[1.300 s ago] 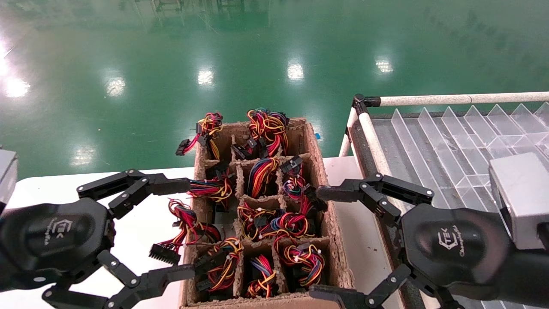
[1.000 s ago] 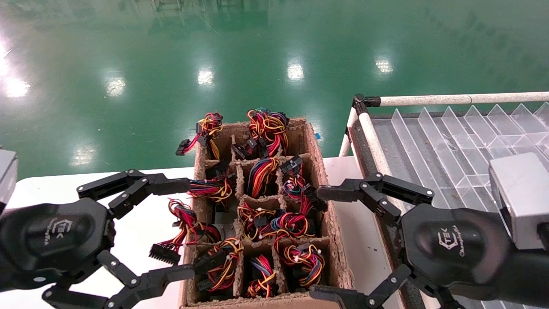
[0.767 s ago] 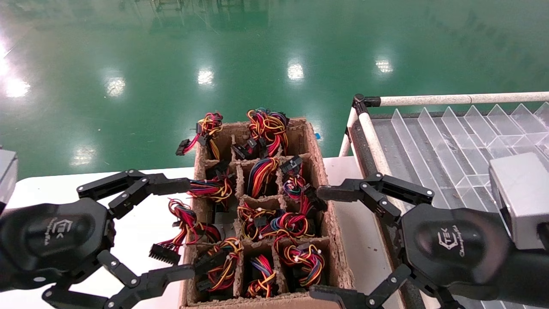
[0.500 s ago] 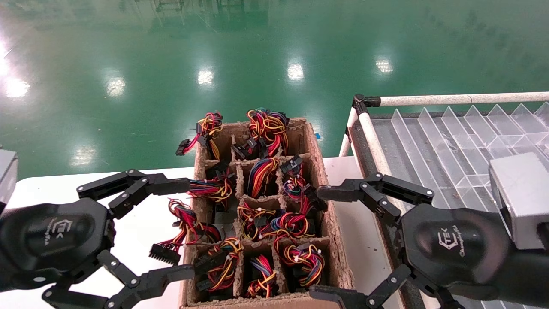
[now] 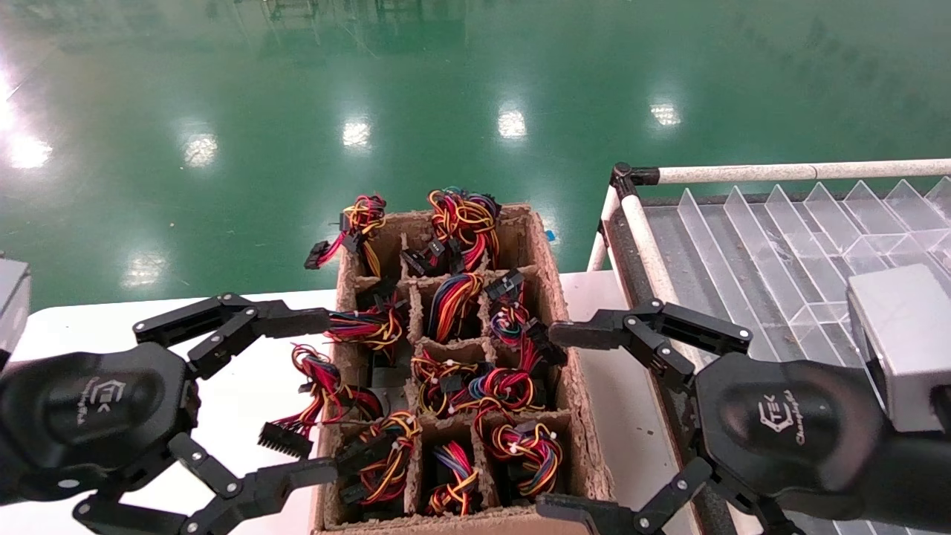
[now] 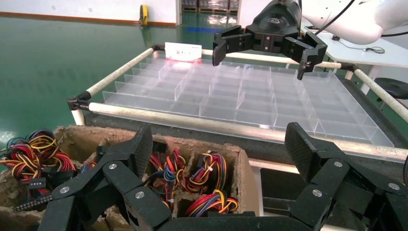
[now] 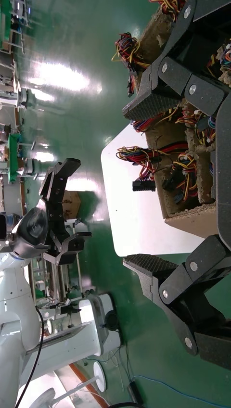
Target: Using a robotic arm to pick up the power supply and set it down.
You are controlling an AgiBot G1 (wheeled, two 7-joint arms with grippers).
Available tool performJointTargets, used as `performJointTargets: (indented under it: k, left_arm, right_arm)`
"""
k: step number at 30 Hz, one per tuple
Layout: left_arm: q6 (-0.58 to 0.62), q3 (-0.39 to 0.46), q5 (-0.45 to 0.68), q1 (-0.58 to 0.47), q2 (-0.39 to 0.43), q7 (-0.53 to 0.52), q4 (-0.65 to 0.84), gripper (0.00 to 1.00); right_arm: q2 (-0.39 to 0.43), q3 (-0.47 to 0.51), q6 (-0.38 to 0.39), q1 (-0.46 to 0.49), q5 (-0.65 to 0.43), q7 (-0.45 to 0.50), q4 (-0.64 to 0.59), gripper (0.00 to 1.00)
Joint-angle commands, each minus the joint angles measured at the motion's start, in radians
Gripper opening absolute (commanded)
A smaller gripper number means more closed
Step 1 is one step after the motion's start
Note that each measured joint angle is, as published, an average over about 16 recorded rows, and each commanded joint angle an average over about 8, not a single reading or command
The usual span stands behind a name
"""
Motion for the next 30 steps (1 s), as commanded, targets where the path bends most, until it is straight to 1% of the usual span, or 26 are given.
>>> performJointTargets:
  k: [1, 8, 12, 15, 18, 21, 25, 30]
  left_arm:
    - [0.000, 0.000, 0.000, 0.000, 0.000, 0.000, 0.000, 0.00]
    - [0.000, 0.000, 0.000, 0.000, 0.000, 0.000, 0.000, 0.00]
    - [0.000, 0.000, 0.000, 0.000, 0.000, 0.000, 0.000, 0.00]
    - [0.000, 0.000, 0.000, 0.000, 0.000, 0.000, 0.000, 0.00]
    - [0.000, 0.000, 0.000, 0.000, 0.000, 0.000, 0.000, 0.00]
    - [0.000, 0.000, 0.000, 0.000, 0.000, 0.000, 0.000, 0.00]
    - [0.000, 0.000, 0.000, 0.000, 0.000, 0.000, 0.000, 0.00]
    - [0.000, 0.000, 0.000, 0.000, 0.000, 0.000, 0.000, 0.00]
  right_arm:
    - [0.000, 0.000, 0.000, 0.000, 0.000, 0.000, 0.000, 1.00]
    - [0.000, 0.001, 0.002, 0.001, -0.001, 0.000, -0.001, 1.00]
    - [-0.005, 0.000, 0.037, 0.013, -0.028, -0.004, -0.007, 1.00]
    - [-0.017, -0.004, 0.102, 0.033, -0.075, 0.000, -0.004, 1.00]
    - [-0.039, -0.017, 0.189, 0.059, -0.141, 0.013, 0.017, 1.00]
    - [-0.079, -0.041, 0.278, 0.094, -0.221, 0.031, 0.043, 1.00]
    - [-0.167, -0.099, 0.391, 0.161, -0.357, 0.060, 0.055, 1.00]
    - [-0.319, -0.190, 0.512, 0.254, -0.529, 0.110, 0.014, 1.00]
